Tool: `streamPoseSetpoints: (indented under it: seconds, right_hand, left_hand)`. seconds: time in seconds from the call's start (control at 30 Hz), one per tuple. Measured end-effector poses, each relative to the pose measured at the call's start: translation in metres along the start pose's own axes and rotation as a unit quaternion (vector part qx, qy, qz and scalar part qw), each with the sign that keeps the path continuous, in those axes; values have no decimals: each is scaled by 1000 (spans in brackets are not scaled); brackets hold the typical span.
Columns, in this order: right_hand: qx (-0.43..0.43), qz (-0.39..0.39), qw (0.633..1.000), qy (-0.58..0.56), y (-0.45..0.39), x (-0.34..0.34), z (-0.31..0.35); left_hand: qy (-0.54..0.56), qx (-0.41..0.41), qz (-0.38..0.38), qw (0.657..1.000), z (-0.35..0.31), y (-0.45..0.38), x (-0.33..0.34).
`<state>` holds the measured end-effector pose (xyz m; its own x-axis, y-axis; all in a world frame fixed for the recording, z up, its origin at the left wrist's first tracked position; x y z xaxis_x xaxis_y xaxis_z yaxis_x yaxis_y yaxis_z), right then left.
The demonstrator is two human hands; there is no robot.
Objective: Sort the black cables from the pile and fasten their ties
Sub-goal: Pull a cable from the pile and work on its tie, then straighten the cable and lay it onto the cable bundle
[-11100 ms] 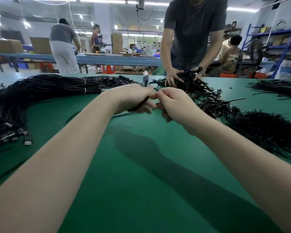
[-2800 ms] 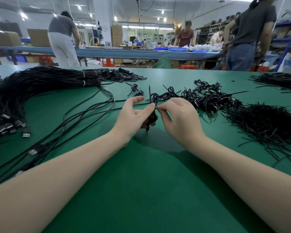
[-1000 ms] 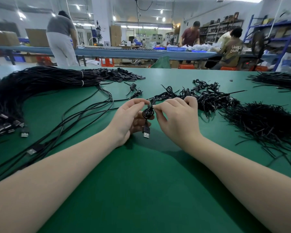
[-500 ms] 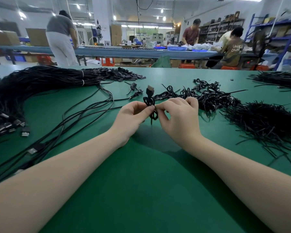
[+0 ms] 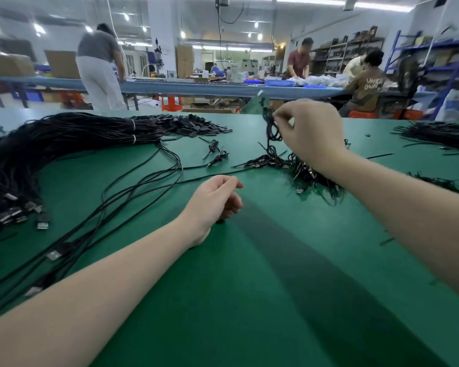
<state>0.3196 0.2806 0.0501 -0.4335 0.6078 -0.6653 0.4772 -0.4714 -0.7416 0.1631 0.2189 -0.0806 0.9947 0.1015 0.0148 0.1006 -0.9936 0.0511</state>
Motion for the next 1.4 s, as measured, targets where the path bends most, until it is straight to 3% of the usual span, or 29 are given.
streamPoseSetpoints:
  seconds: [0.1,0.17,0.27,0.33,0.47,0.63,0.8,0.87,1.0,1.1,1.17,1.23,1.3,1.37,1.4]
  right_hand:
    - [150,239,959,19,-24,23,-58]
    - [172,351,919,48,-14,33,-78]
    - [207,498,841,-42,31,53,-83]
    - [185,581,791,-43,57,63,-82]
    - [186,570,798,-71,63,69,-92]
    - [224,607,759,-76,55,86,-95]
    - [165,482,860,38,38,116,-91]
    - [156,439,881,88,38,119,-72]
    - [128,377,917,-17,46,113,-2]
    - [119,395,908,-66,77,106,41]
    - [149,367,916,-63,97,97,53]
    - [165,313,933,-63,107,88,58]
    - [157,283,943,-70,108,85,58]
    - [151,275,946,-79,107,85,57]
    - [150,273,947,-82,107,86,57]
  left_hand:
    - [-27,7,12,1000,0,0,1]
    - [-29,7,16,999,1,-1,2]
    - [-38,9,17,999,2,-2,2]
    - [-46,11,18,999,3,-3,2]
    - [-55,18,25,998,4,-5,3]
    - [-85,24,33,996,6,-10,7]
    - [-96,27,33,994,6,-11,5]
    - [-95,26,34,995,7,-11,5]
    - [-100,42,16,994,5,-8,6]
    - [-150,95,-80,981,2,-6,-1]
    - [-273,113,-140,945,-4,-7,-11]
    - [-437,69,-154,883,-9,-13,-28]
    - [-575,27,-203,792,-26,-13,-58]
    - [-688,3,-282,669,-48,-6,-93]
    - [-716,-34,-308,626,-54,-3,-112]
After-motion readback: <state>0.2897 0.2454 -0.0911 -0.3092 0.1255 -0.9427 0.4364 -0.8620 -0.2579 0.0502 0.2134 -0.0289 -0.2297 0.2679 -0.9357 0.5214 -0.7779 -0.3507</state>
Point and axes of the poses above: each hand's wrist, its own y-axis away from the middle knuckle, its own x-axis out of the palm, z = x × y, the point moved 5 cm from there along -y, towards the middle knuckle, and after that the axes turned 10 degrees about -x, right-handed, at the moved point
